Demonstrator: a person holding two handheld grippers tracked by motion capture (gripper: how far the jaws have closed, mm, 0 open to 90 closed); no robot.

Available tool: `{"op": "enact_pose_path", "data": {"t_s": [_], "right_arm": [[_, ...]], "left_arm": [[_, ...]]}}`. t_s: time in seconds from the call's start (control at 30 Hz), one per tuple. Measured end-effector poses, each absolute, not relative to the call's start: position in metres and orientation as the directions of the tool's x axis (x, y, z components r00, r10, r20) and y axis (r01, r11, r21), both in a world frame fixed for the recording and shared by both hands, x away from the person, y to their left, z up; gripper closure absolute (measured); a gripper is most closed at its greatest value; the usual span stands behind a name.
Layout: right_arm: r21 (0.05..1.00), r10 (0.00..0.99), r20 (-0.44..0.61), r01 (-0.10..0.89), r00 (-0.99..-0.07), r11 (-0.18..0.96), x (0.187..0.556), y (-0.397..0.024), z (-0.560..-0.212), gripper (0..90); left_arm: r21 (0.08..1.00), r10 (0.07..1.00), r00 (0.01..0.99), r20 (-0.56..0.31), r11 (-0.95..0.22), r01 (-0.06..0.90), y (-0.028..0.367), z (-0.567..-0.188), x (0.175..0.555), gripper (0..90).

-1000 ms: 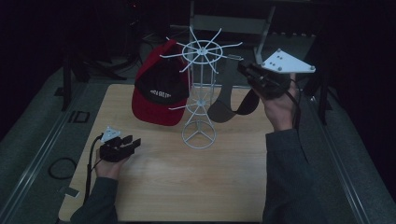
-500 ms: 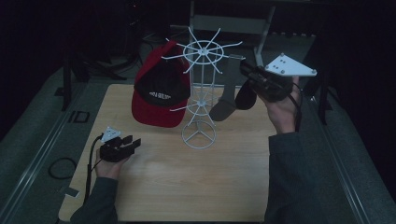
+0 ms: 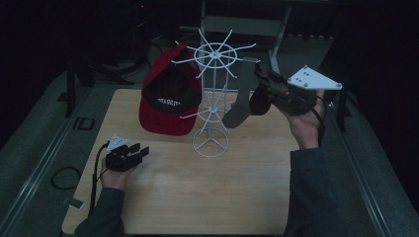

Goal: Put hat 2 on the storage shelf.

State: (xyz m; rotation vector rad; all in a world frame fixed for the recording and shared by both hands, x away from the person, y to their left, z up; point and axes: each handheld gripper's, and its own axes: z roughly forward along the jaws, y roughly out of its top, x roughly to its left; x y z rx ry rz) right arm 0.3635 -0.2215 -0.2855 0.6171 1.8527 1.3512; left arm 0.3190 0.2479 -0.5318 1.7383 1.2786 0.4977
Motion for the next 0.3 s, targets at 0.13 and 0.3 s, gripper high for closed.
{"op": "enact_pose_path", "data": {"t_s": [0.13, 0.3], "right_arm": [[0.953, 0.753, -0.261, -0.038, -0.604, 0.3, 0.36, -0.228, -0.291, 55.9], [0.957, 0.763, -0.251, -0.035, -0.596, 0.287, 0.357, -0.232, -0.298, 54.0]], "left_arm": [[0.834, 0.905, 0.385, -0.182, -0.066, 0.548, 0.248, -0.532, 0.319, 55.3], [0.834, 0.905, 0.385, -0.182, -0.066, 0.548, 0.247, -0.532, 0.319, 55.2]]}}
